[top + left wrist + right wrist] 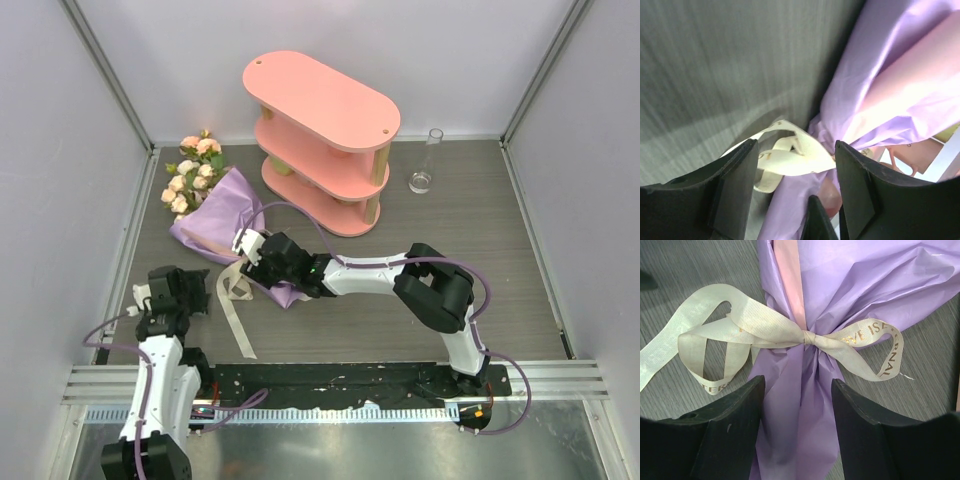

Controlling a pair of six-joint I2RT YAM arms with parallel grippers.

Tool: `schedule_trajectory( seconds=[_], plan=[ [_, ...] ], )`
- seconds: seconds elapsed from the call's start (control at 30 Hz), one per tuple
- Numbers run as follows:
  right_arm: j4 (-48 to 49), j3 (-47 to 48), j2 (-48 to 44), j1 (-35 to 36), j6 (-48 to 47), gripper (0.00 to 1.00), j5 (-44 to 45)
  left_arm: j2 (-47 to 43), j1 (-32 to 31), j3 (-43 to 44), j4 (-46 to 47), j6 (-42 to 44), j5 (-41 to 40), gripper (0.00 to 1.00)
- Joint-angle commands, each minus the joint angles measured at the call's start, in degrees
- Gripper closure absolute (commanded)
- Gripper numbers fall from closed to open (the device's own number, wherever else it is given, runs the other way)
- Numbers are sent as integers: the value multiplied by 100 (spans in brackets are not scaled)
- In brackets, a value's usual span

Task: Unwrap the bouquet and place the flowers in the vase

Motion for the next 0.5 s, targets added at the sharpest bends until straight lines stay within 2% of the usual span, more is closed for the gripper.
schedule_trajectory(
  seconds=[0.0, 0.03, 0.13, 0.23, 0.33, 0.47],
  plan=[
    [293, 19, -274, -27, 23, 39, -46, 334, 37, 350, 986, 1022, -294, 36],
    [293, 19, -265, -27, 23, 39, -37, 397, 46, 368, 1051, 1312, -259, 37],
    [284, 28, -257, -27, 23, 39, -46, 590, 90, 429, 333, 834, -408, 39],
    [258, 45, -230, -27, 14, 39, -28, 617, 160, 149, 717, 340, 240, 38],
    [258, 45, -239, -27, 14, 39, -37, 591, 160, 60, 938, -73, 532, 44],
    [249, 45, -247, -27, -4, 39, -11, 696, 169, 682, 588, 636, 375, 43]
  ],
)
